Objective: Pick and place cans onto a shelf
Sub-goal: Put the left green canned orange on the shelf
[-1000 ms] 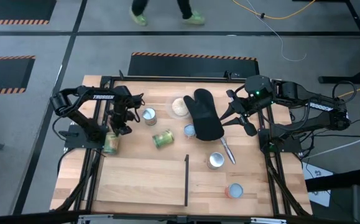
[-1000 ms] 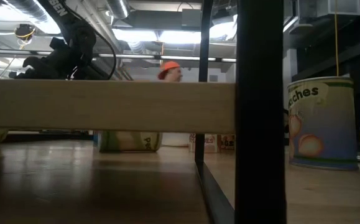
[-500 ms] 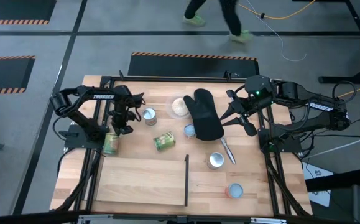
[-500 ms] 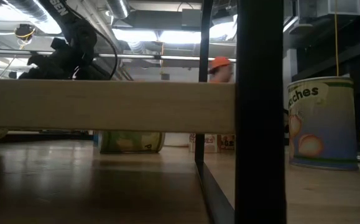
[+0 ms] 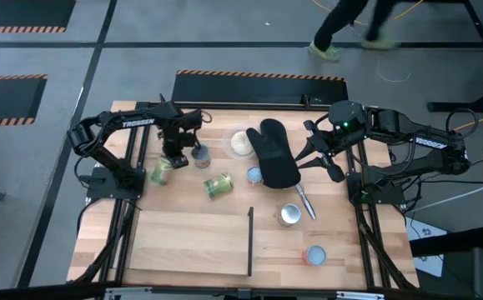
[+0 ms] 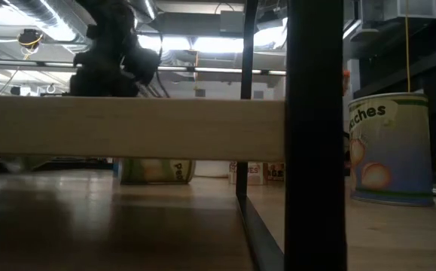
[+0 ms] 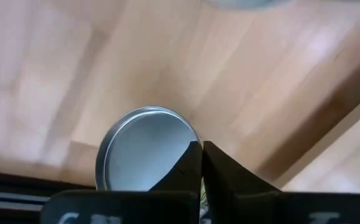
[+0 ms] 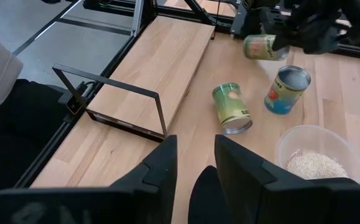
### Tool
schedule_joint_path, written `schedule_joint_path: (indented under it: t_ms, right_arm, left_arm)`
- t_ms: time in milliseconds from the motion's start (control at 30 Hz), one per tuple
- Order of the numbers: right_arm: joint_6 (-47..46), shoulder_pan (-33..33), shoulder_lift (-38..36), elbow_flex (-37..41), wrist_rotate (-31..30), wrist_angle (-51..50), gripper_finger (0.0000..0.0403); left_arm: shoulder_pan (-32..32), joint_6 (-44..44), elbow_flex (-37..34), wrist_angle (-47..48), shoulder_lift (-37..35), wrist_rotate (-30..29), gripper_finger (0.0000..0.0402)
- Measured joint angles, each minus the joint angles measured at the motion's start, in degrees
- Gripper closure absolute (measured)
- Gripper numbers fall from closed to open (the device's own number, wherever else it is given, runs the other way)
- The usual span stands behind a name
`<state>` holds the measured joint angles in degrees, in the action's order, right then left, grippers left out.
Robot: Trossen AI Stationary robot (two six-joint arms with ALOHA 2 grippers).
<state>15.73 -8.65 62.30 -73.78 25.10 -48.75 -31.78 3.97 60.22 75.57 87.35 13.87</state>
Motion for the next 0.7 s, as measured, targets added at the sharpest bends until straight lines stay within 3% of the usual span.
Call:
schedule_joint_path:
  t_ms: [333,533,700]
  right_arm:
    - [0.0,0.0,0.0,0.0,0.0,0.0,0.0291]
    - [0.0,0.0,0.0,0.0,0.0,0.0,0.0291]
    - [-0.1,0.0,0.0,0.0,0.0,0.0,0.0291]
  left_arm:
    - [8.8,-3.7,3.4,-0.2,-6.9,-0.1,0.0401]
    - [18.5,-14.7,3.4,-2.2,-16.5,-3.3,0.0401]
    - [30.4,-29.8,3.4,-2.3,-24.1,-11.5,0.0401]
